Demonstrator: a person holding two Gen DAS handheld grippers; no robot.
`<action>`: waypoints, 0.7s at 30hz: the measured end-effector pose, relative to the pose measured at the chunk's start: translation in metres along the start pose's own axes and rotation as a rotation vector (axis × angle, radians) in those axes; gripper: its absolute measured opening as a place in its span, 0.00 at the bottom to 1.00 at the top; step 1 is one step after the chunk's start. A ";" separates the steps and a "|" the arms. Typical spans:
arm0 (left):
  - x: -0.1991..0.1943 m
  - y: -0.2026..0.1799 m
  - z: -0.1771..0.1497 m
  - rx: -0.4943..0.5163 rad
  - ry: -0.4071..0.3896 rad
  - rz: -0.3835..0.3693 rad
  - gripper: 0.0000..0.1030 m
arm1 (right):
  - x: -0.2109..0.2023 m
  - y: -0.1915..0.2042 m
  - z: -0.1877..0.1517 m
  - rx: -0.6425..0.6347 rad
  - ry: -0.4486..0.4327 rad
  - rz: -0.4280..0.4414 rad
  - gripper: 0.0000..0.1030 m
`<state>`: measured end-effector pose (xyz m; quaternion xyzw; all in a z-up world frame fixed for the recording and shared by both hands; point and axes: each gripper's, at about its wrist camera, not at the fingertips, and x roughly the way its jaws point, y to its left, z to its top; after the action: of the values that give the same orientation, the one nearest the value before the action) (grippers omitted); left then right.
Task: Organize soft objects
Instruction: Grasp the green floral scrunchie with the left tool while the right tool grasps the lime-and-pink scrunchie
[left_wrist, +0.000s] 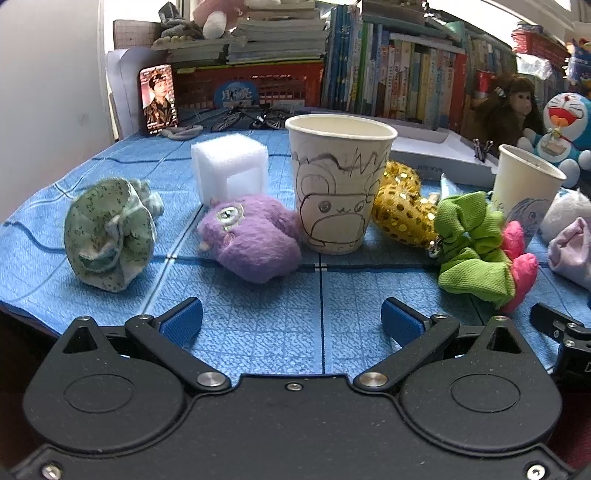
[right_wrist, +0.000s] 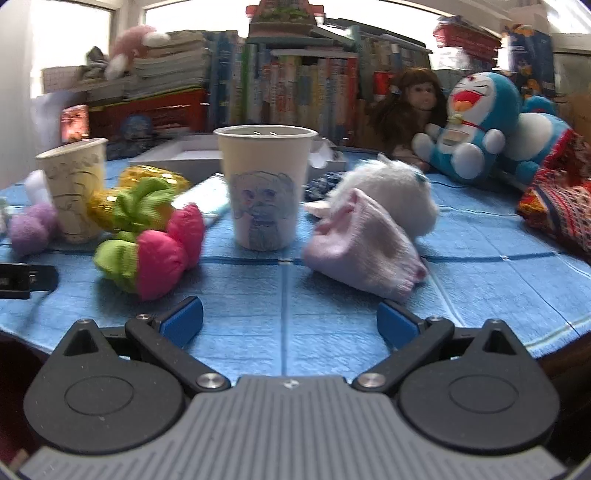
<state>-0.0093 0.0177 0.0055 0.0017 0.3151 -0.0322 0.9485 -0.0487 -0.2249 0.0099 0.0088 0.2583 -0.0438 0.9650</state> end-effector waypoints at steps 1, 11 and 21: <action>-0.003 0.001 0.000 0.002 -0.013 0.000 1.00 | -0.003 0.000 0.001 0.001 -0.014 0.023 1.00; -0.047 0.029 0.014 -0.048 -0.241 0.038 1.00 | -0.014 0.030 0.013 -0.084 -0.136 0.147 1.00; -0.033 0.083 0.029 -0.146 -0.278 0.144 1.00 | -0.002 0.052 0.024 -0.107 -0.158 0.170 0.93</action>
<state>-0.0131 0.1023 0.0473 -0.0493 0.1812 0.0588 0.9804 -0.0335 -0.1743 0.0312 -0.0242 0.1817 0.0513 0.9817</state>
